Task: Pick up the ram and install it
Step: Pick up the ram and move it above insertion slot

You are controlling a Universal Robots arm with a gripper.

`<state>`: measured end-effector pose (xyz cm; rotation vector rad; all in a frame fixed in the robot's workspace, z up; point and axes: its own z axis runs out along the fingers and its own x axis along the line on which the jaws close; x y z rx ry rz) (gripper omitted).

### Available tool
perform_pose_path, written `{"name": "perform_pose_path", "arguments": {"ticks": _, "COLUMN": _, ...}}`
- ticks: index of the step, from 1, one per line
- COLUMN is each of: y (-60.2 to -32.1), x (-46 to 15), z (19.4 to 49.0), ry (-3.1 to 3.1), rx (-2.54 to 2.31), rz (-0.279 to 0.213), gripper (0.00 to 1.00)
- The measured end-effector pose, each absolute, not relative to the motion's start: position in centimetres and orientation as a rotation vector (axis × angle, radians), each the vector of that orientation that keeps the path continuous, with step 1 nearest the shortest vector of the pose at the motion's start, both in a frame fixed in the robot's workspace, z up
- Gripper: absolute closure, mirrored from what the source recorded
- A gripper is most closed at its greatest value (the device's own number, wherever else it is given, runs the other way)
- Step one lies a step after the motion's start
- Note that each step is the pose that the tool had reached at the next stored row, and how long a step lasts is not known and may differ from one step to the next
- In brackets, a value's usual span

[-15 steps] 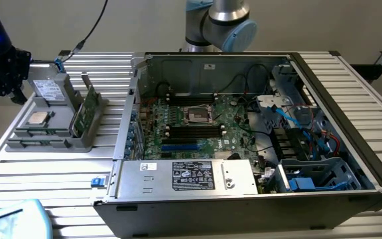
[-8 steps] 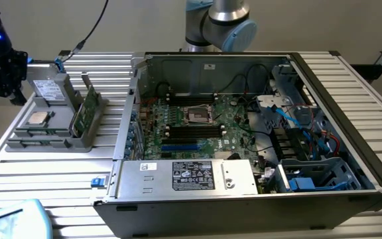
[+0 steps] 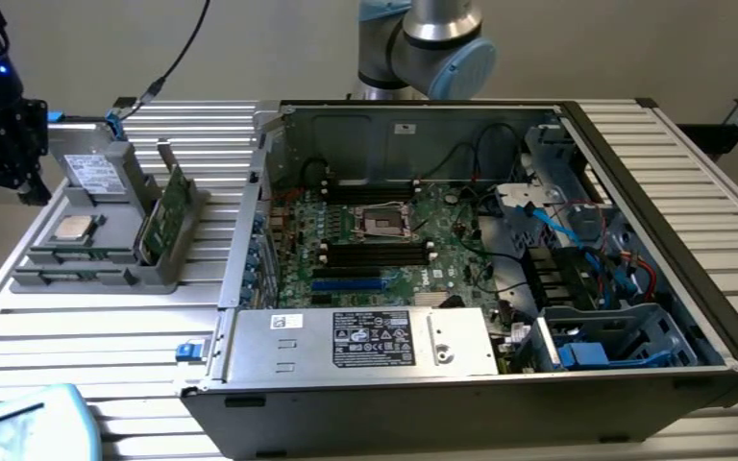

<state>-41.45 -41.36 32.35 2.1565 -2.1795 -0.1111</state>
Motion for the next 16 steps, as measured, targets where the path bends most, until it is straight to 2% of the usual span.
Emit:
{"name": "perform_pose_path", "arguments": {"ticks": 6, "y": -41.36, "x": -41.45, "z": 32.35, "ry": -2.154, "rx": 2.181, "rz": -0.110, "gripper": 0.88}}
{"name": "perform_pose_path", "arguments": {"ticks": 8, "y": -41.36, "x": -41.45, "z": 32.35, "ry": -2.154, "rx": 2.181, "rz": -0.110, "gripper": 0.75}}
{"name": "perform_pose_path", "arguments": {"ticks": 11, "y": -41.36, "x": -41.44, "z": 32.35, "ry": -2.154, "rx": 2.181, "rz": -0.110, "gripper": 0.69}}
{"name": "perform_pose_path", "arguments": {"ticks": 12, "y": -41.36, "x": -41.45, "z": 32.35, "ry": -2.154, "rx": 2.181, "rz": -0.110, "gripper": 0.63}}
{"name": "perform_pose_path", "arguments": {"ticks": 16, "y": -41.36, "x": -41.45, "z": 32.35, "ry": -2.154, "rx": 2.181, "rz": -0.110, "gripper": 0.63}}
